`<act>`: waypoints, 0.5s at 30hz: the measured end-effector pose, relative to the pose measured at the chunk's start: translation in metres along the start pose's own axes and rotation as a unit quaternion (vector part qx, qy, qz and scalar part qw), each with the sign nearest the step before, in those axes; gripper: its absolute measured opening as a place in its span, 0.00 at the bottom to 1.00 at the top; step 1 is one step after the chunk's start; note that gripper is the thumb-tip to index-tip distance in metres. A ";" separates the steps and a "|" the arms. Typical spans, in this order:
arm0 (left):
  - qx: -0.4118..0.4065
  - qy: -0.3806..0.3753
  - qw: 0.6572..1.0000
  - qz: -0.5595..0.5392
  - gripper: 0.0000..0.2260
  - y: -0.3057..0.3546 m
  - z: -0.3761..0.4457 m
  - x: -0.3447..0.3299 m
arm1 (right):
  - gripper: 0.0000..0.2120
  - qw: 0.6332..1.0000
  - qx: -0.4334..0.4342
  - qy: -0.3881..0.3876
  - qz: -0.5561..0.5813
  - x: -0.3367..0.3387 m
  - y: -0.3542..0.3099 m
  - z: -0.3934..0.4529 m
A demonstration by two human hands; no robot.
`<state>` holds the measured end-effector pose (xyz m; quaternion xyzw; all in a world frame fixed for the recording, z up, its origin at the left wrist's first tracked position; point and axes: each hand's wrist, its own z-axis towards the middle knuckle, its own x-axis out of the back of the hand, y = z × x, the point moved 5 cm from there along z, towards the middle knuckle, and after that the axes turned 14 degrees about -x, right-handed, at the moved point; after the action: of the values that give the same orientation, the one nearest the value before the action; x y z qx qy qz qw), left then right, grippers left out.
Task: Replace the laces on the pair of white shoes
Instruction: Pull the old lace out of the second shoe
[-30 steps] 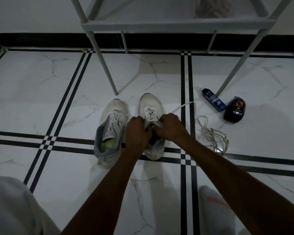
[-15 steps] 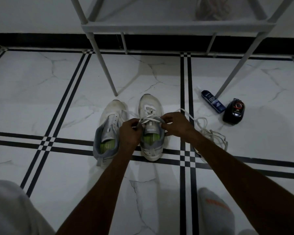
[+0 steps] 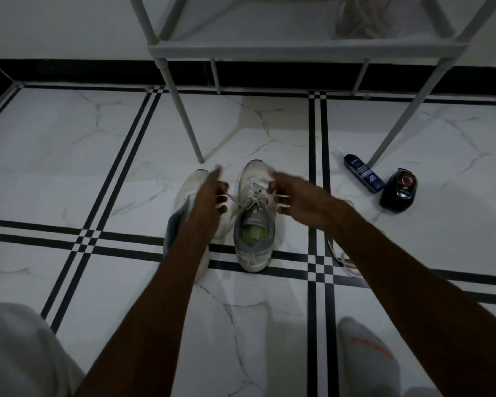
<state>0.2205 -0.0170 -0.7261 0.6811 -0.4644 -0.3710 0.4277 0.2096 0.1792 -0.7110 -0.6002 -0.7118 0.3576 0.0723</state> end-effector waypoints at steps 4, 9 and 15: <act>0.000 0.103 0.973 -0.208 0.24 0.015 0.011 0.052 | 0.19 0.948 0.040 0.034 0.313 0.041 -0.019 -0.008; 0.025 0.249 0.956 -0.155 0.22 0.020 0.009 0.077 | 0.21 0.927 0.043 0.112 0.357 0.075 -0.008 0.000; -0.325 0.173 0.802 0.470 0.21 0.041 -0.032 0.026 | 0.40 0.918 -0.023 0.337 -0.208 0.072 0.004 -0.003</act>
<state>0.2442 -0.0427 -0.6793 0.2537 -0.4982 -0.1294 0.8190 0.1951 0.2454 -0.7349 -0.5248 -0.7624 0.0945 0.3666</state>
